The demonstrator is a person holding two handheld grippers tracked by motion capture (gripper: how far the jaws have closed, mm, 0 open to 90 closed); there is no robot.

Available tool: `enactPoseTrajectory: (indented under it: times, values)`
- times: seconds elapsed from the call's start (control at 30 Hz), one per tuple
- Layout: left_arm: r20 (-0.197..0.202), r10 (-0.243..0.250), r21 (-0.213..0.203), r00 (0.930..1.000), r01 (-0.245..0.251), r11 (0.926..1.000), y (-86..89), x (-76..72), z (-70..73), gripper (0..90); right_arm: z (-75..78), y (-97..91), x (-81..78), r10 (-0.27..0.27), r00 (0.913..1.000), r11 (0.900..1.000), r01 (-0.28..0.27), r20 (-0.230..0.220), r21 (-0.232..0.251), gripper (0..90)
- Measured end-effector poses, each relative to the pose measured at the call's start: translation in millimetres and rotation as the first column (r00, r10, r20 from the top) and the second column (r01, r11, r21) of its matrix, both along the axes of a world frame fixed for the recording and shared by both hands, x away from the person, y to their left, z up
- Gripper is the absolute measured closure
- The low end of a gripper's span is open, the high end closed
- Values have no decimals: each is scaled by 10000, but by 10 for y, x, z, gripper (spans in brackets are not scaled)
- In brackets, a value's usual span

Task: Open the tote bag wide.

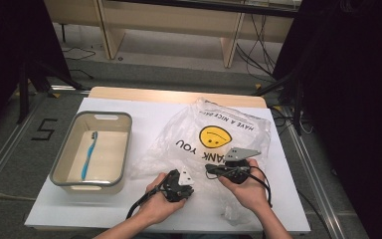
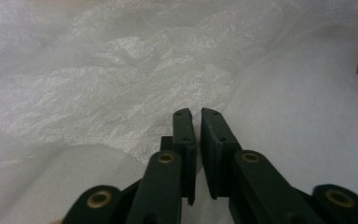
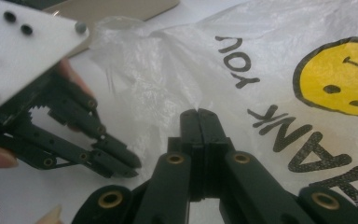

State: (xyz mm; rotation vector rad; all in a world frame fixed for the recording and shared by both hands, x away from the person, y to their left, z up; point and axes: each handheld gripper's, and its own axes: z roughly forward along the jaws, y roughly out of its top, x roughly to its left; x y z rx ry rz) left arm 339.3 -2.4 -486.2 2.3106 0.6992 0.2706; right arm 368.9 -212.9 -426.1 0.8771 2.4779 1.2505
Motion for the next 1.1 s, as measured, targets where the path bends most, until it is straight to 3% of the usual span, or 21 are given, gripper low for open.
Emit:
enactPoseTrajectory:
  times: [0.13,0.43,0.7,1.1]
  values:
    - [477,-222,458,9986,200,9987,-32,-39,13,895,66,-20,8,-264,9994,9994,259,233,217,900]
    - [208,-313,568,9993,300,9979,4,-71,38,896,269,-57,39,-1185,9844,9912,1094,1303,752,900]
    - [110,-476,766,9988,466,9960,21,-95,54,896,423,-72,50,-1918,9552,9788,1694,2253,1150,900]
    - [-122,-540,798,9985,548,9953,49,-132,68,895,599,-159,90,-2813,9125,9564,2414,2970,1642,900]
